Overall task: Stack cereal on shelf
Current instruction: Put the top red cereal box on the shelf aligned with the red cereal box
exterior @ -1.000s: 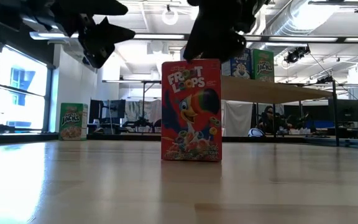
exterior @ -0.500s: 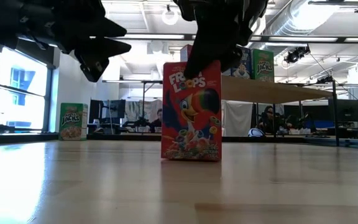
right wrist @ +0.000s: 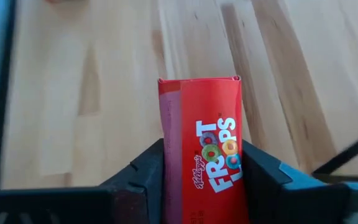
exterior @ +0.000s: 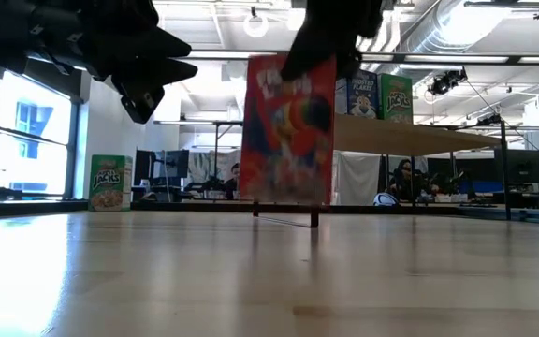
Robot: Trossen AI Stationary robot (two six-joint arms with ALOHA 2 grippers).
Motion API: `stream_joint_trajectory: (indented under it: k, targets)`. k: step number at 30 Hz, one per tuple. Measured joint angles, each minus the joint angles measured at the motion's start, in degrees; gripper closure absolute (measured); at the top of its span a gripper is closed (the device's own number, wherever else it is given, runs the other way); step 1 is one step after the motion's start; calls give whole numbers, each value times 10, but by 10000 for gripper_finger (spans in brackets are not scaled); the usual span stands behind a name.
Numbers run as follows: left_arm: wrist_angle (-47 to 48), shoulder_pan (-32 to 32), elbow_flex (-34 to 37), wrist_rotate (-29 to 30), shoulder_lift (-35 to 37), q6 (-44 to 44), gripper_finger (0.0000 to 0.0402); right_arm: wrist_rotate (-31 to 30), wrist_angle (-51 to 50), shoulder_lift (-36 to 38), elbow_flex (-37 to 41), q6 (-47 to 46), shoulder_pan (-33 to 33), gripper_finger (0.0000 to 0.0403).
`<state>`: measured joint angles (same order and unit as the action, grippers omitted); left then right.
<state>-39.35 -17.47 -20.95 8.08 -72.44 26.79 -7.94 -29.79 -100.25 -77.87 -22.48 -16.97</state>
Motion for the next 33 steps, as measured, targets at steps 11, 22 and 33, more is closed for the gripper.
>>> stream_joint_trajectory:
  k: [11,22,33]
  targets:
    - [0,19,0,0,0,2,307,17,-201,46,-190,247,8,263]
    - [-1,24,0,-3,0,11,307,18,-395,49,-363,482,134,263]
    - [0,24,0,-2,0,15,307,83,-377,48,-291,566,297,263]
